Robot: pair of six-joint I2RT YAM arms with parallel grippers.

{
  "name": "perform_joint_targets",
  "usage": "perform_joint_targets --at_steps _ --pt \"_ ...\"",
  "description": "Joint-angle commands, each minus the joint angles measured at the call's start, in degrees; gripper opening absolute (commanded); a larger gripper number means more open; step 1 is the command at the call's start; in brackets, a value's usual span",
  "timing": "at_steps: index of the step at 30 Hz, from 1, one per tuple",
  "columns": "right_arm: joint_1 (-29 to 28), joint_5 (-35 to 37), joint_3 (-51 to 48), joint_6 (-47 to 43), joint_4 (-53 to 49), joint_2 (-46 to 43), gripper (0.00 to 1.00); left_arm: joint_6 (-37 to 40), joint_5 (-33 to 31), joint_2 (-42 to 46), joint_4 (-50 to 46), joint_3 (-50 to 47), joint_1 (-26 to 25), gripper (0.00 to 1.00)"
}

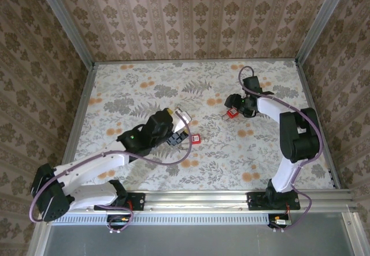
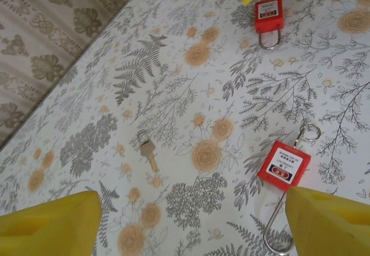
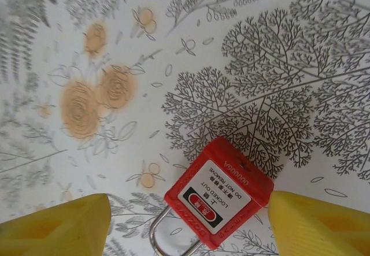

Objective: Unlock with the key

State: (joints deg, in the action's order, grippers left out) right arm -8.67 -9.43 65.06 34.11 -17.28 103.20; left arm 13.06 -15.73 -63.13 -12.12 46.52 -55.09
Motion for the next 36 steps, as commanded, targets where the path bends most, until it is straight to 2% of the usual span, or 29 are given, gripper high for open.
perform_joint_targets --at_steps 1,5,10,13,18,26,30,36 --pt "-2.0 7.2 1.9 -1.9 -6.1 1.3 0.74 -2.8 -2.4 3.1 2.5 -1.0 -0.3 0.83" --pt "-3.1 8.7 5.2 -1.2 -8.4 4.2 0.74 -2.7 -2.6 4.9 3.0 -2.4 -0.4 0.83" --pt "-5.5 6.2 6.9 0.3 -7.4 5.9 0.73 -2.6 -3.5 5.7 2.5 -2.9 -0.8 0.83" --pt "-7.0 4.1 8.2 1.6 -6.7 7.5 0.66 -2.4 -4.1 6.2 2.4 -3.2 -1.4 0.83" --pt "-9.8 8.3 13.0 -0.5 -10.9 11.5 0.61 -2.3 -4.9 7.4 2.4 -3.5 -2.1 0.83" --pt "-13.1 10.5 13.7 -0.2 -12.1 11.9 0.39 -2.7 -5.5 9.6 2.6 -4.3 -3.0 0.83" --pt "-16.2 7.9 13.1 3.9 -8.7 11.4 0.37 -2.4 -6.1 9.6 2.7 -4.5 -3.2 0.83" --pt "-24.6 9.5 18.1 8.9 -8.3 15.0 0.38 -5.8 -9.7 9.7 5.6 -6.2 -3.3 0.82"
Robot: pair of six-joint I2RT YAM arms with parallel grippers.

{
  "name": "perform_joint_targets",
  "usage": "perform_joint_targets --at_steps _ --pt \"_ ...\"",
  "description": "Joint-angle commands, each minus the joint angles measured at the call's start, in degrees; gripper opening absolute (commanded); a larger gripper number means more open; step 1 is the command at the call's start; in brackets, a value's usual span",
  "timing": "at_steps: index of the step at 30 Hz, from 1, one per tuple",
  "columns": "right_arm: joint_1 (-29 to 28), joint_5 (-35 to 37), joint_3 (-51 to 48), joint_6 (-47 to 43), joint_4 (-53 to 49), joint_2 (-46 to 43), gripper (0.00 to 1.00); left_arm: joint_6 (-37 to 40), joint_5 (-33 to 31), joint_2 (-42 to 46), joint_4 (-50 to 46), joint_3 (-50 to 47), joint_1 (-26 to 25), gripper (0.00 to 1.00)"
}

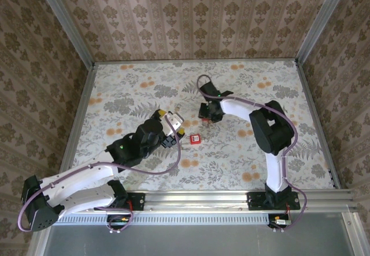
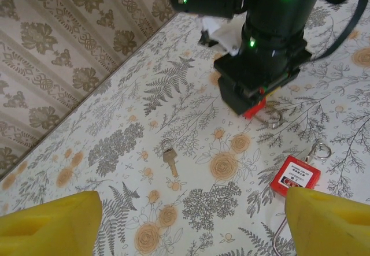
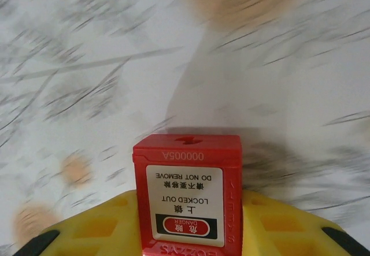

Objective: Unlock with the key

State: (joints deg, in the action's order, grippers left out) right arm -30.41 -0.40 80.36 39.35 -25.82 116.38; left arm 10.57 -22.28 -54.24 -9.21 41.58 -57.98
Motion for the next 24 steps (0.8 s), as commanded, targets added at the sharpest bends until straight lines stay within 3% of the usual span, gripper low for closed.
perform_joint_targets --at_steps 1,6,10,15,20,24 --pt "-3.9 0.4 3.5 4.2 0.1 2.5 0.39 -4.7 -4.3 1.0 3.4 -1.9 -0.5 0.82" --pt "-8.5 -0.4 3.9 7.1 1.4 2.7 0.45 -9.5 -10.8 3.3 5.2 -5.3 -0.5 0.82" --pt "-9.6 -7.2 2.7 9.3 7.1 1.4 0.51 -11.4 -13.8 4.6 4.9 -6.3 0.4 0.83" --pt "-10.5 -14.4 5.9 9.5 6.9 2.6 0.56 -14.2 -14.9 5.9 3.9 -6.1 3.2 0.83" --pt "-9.5 -5.2 6.5 1.1 1.9 -1.9 0.55 -16.8 -15.3 8.2 0.3 -5.7 5.3 0.84" --pt "-6.8 -1.4 16.1 -6.5 -7.0 3.2 0.49 -23.0 -11.6 9.6 1.8 -8.2 8.7 0.85"
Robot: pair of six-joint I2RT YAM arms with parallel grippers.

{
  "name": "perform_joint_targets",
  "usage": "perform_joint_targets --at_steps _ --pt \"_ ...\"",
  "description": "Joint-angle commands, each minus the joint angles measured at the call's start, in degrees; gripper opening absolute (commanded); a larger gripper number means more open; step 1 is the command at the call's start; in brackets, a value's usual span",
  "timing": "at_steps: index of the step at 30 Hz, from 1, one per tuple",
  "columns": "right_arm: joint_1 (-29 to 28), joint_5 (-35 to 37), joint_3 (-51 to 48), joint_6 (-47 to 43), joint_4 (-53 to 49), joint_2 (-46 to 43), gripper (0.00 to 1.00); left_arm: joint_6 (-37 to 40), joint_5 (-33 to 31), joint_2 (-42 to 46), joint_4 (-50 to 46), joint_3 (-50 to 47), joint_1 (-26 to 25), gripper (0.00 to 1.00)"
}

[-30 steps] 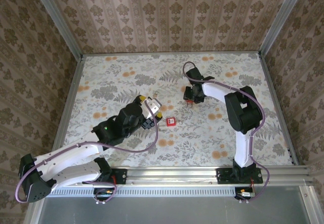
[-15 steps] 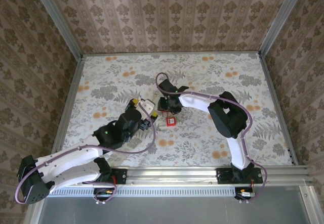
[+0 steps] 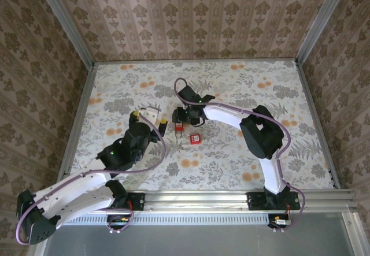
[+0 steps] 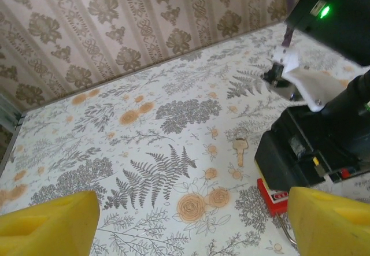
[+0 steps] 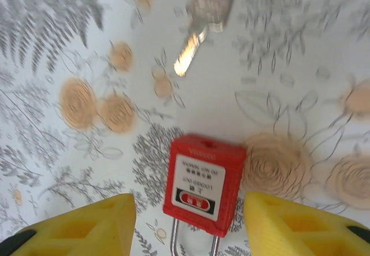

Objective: Unlock with the key

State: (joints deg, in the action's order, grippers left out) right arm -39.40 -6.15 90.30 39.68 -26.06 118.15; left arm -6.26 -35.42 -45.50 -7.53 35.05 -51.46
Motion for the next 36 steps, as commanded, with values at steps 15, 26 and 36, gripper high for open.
perform_joint_targets --at_steps 15,26,36 --pt "13.4 1.6 -25.0 -5.5 5.4 -25.2 0.47 -14.3 41.2 -44.7 -2.8 26.6 24.7 0.58" --pt "18.1 -1.7 -37.1 -8.6 8.7 -38.0 0.55 -22.8 48.1 -63.6 -5.6 40.5 26.6 0.59" --pt "20.9 -4.2 -41.0 -8.2 11.4 -39.6 0.56 -23.5 47.9 -67.4 -9.2 41.6 23.4 0.60"
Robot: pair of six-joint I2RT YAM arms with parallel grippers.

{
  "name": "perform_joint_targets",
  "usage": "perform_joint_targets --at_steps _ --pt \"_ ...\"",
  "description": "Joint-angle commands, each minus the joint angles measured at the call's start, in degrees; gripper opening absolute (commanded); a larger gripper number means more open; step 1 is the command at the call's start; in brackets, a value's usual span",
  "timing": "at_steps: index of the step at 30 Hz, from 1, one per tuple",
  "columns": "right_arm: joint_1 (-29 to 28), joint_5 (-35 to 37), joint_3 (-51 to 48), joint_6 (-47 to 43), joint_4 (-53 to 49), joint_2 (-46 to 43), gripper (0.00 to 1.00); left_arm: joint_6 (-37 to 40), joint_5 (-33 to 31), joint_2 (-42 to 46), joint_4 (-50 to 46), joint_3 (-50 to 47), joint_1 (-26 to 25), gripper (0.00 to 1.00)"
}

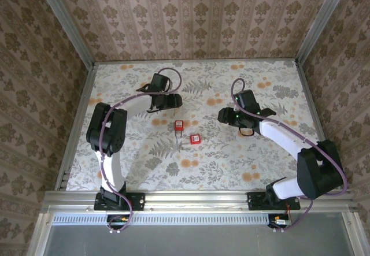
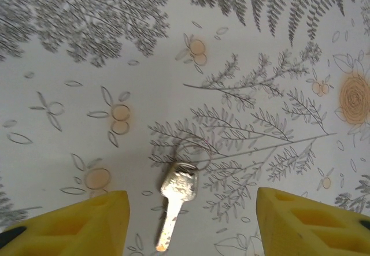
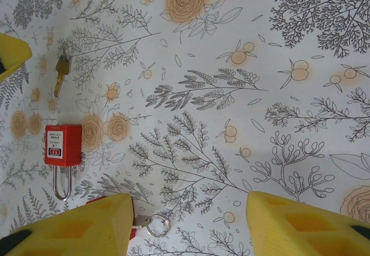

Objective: Unlock with the key

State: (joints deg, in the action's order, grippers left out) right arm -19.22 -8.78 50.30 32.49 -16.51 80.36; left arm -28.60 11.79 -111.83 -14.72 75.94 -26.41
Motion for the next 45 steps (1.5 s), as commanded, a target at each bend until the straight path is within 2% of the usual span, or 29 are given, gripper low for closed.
perform_joint_targets --at_steps 1,16,27,32,38,43,45 --pt "1.1 -1.8 -1.3 -1.0 2.1 -1.9 0.56 -1.4 0.5 -1.6 -2.4 0.7 -1.9 0.59" --pt "2.9 -3.2 -3.8 -1.1 2.7 -4.3 0.52 -3.3 0.5 -4.5 -0.9 0.3 -3.6 0.54" --pt "5.1 -3.7 -4.5 -1.7 1.9 -5.8 0.51 -4.9 2.1 -10.0 -0.1 7.0 -11.2 0.51" --pt "6.7 -4.4 -5.4 -2.0 1.6 -7.2 0.51 -5.1 3.1 -11.2 0.0 9.3 -12.7 0.48" --pt "7.4 -5.4 -5.9 -2.1 1.8 -7.8 0.51 0.9 -3.6 -4.7 -6.4 9.9 -10.3 0.48" --pt "7.5 -6.4 -6.1 -1.6 3.0 -6.9 0.51 5.1 -6.2 -2.9 -10.5 10.6 -6.3 0.35" --pt "7.5 -6.8 -6.2 -1.3 3.5 -6.5 0.51 6.7 -7.0 -3.0 -11.0 11.1 -5.9 0.34"
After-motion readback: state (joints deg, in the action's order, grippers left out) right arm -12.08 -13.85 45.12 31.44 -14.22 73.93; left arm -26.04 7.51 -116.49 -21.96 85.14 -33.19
